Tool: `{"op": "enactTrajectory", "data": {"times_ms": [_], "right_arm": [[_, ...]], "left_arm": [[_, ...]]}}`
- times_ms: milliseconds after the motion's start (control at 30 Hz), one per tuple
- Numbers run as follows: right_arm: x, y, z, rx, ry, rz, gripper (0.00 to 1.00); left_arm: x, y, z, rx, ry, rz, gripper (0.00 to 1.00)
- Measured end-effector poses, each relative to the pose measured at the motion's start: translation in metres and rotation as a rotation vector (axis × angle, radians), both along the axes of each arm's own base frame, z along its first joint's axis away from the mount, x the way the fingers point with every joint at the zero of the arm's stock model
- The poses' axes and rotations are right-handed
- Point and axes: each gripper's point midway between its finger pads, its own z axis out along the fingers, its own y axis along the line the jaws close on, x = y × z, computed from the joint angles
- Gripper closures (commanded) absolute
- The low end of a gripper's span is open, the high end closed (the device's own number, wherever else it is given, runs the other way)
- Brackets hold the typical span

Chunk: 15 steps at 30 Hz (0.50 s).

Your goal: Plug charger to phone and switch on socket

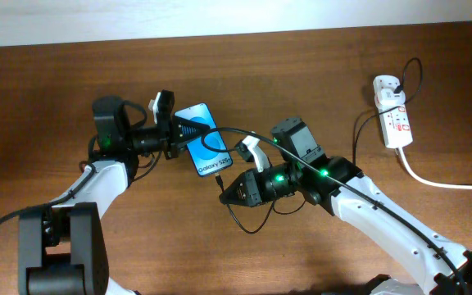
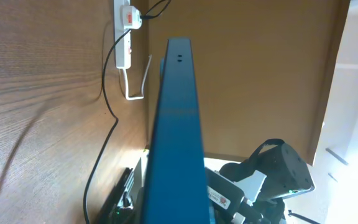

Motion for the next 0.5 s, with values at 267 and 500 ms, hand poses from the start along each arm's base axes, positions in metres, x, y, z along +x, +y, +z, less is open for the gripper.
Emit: {"op": "enactTrajectory", "data": {"times_ms": [267, 500], "right_arm": [[0.0042, 0.0005, 0.0002, -0.002, -0.021, -0.011, 0.96], [0.0041, 0.0004, 0.0001, -0.003, -0.02, -0.011, 0.96]], "left_arm": [[0.0006, 0.0026, 0.0004, 0.0, -0.016, 0.002, 1.0], [0.0007, 0.0027, 0.0003, 0.004, -0.038, 0.001, 1.0]]}}
